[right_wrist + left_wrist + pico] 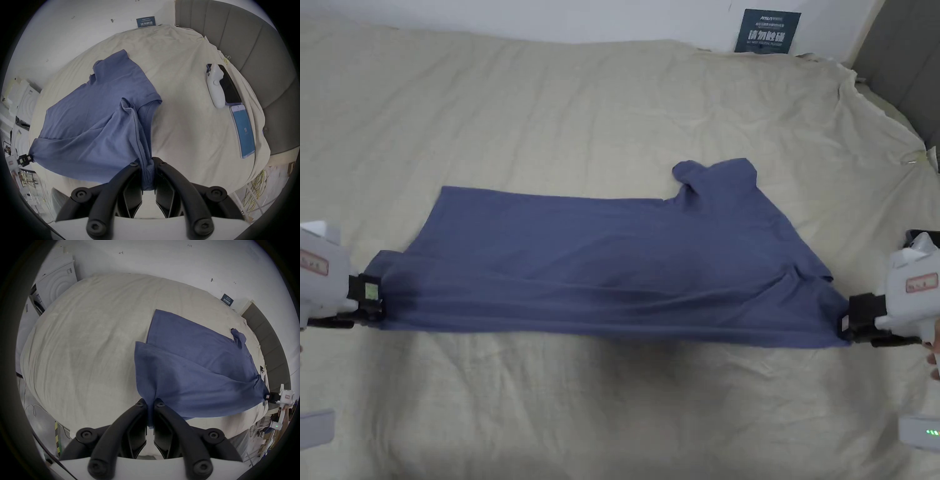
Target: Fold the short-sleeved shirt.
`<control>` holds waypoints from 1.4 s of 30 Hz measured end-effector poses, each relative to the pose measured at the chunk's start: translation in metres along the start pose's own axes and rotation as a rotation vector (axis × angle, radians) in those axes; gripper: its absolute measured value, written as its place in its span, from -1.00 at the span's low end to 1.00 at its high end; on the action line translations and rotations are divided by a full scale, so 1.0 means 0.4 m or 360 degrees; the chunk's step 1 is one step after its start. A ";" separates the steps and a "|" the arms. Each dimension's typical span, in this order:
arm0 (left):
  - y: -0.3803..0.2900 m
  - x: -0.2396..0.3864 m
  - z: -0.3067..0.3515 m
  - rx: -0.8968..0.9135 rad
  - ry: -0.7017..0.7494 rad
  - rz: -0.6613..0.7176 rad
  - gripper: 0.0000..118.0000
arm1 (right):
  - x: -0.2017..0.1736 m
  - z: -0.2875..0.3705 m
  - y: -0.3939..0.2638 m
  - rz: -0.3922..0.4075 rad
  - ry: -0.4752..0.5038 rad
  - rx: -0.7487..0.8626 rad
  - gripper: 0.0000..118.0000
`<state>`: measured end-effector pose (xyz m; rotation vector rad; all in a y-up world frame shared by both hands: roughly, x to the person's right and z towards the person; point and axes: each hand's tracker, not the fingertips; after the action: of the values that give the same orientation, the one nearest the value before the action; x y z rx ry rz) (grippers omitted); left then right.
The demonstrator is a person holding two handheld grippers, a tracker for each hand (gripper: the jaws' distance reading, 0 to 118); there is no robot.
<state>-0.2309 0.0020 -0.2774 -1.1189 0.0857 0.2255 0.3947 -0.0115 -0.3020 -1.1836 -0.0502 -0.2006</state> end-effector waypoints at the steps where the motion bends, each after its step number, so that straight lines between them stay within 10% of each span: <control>1: -0.028 -0.005 0.002 -0.0024 0.0013 -0.0032 -0.96 | -0.001 0.011 -0.033 0.0026 -0.0002 -0.0013 -0.83; 11: -0.263 -0.047 -0.060 -0.0160 0.0057 -0.0011 -0.84 | 0.038 -0.015 -0.257 0.0029 -0.0038 -0.0078 -0.82; 12: -0.268 -0.045 -0.063 -0.0155 0.0056 -0.0013 -0.58 | 0.040 -0.018 -0.261 0.0019 -0.0037 -0.0067 -0.74; 15: -0.263 -0.038 -0.047 -0.0129 0.0164 -0.0048 0.82 | 0.032 0.001 -0.260 0.0057 -0.0107 -0.0060 0.61; 16: -0.258 -0.041 -0.036 -0.0088 0.0175 -0.0046 1.00 | 0.031 0.014 -0.258 0.0113 -0.0141 -0.0047 0.83; 26: -0.149 0.060 0.207 0.0716 0.0084 -0.0056 0.99 | -0.075 0.312 -0.201 0.0177 -0.0248 0.0912 0.83; 32: -0.177 0.198 0.260 0.1356 0.0126 -0.0198 0.76 | -0.191 0.357 -0.227 0.0152 -0.0121 0.1430 0.84; 36: -0.191 0.240 0.232 0.1447 0.0061 -0.0240 -0.37 | -0.250 0.346 -0.250 0.0165 -0.0040 0.1569 0.78; 38: -0.203 0.255 0.219 0.1460 0.0021 -0.0250 -0.99 | -0.276 0.345 -0.266 0.0216 -0.0024 0.1612 0.33; 41: -0.211 0.254 0.196 0.1459 0.0003 -0.0264 -1.00 | -0.296 0.348 -0.276 0.0243 0.0020 0.1635 -0.97; 42: -0.212 0.253 0.194 0.1440 -0.0029 -0.0275 -1.00 | -0.297 0.344 -0.274 0.0244 0.0021 0.1646 -1.00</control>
<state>-0.1168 0.0502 -0.1871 -0.2201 0.0625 0.0249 0.2673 0.0912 -0.1666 -0.1527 -0.0423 -0.0261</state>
